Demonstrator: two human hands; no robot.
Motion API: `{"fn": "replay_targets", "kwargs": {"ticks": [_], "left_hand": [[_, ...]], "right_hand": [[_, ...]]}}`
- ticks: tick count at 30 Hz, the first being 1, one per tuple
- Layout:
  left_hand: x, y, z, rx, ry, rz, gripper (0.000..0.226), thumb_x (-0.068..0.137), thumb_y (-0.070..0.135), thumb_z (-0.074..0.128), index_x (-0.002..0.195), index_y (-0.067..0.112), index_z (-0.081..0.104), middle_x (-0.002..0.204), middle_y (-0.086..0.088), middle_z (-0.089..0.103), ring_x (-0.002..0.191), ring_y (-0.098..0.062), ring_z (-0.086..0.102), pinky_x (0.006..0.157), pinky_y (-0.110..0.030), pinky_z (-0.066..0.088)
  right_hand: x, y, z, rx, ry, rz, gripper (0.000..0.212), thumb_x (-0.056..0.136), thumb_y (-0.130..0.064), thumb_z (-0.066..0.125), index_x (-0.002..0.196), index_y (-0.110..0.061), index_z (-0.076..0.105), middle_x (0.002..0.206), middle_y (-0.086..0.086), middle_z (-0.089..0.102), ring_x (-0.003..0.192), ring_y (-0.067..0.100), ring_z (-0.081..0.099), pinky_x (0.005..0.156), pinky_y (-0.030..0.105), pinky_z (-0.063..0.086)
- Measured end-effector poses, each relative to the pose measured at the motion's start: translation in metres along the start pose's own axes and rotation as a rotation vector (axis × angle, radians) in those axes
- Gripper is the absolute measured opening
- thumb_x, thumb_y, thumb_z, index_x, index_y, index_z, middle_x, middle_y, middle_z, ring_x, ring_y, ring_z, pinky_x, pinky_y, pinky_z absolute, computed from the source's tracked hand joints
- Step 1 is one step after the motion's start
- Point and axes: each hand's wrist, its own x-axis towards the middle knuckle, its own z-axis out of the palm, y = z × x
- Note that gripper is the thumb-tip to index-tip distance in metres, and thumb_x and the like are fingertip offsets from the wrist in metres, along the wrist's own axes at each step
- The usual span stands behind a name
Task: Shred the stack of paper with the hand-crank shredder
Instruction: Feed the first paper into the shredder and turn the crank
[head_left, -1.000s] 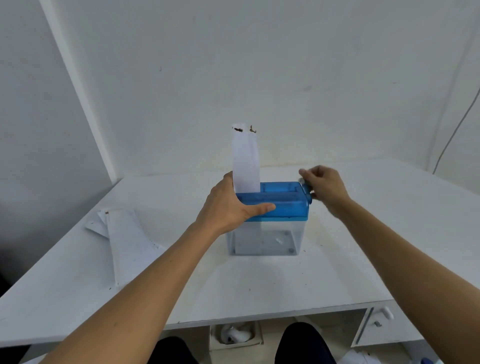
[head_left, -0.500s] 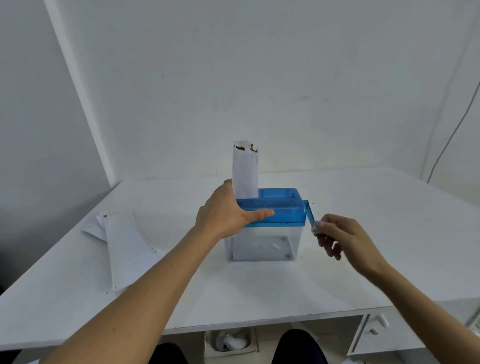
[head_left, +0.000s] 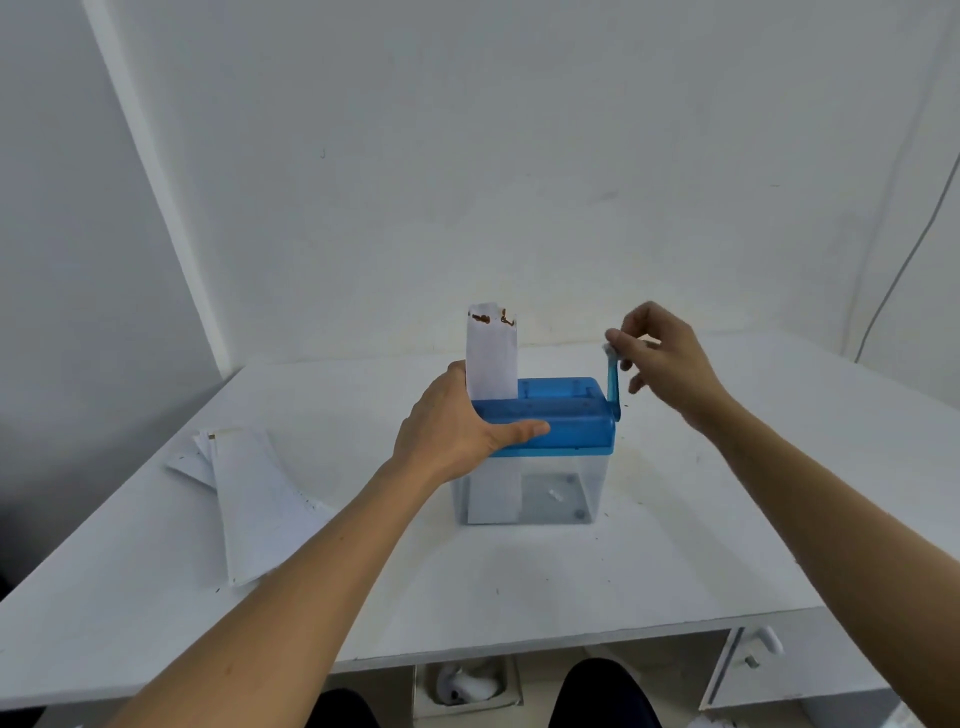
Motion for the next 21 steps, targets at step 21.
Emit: {"fn": "replay_targets", "kwargs": {"ticks": [21], "left_hand": [[0.000, -0.001, 0.000, 0.027, 0.027, -0.009, 0.104, 0.057, 0.081, 0.078, 0.134, 0.025, 0.038, 0.126, 0.012, 0.049, 0.105, -0.014, 0.050, 0.079, -0.037, 0.053]], "right_hand": [[-0.096, -0.008, -0.029, 0.045, -0.348, 0.054, 0.039, 0.091, -0.034, 0.069, 0.080, 0.003, 0.063, 0.071, 0.012, 0.067, 0.059, 0.021, 0.057, 0.050, 0.028, 0.042]]}}
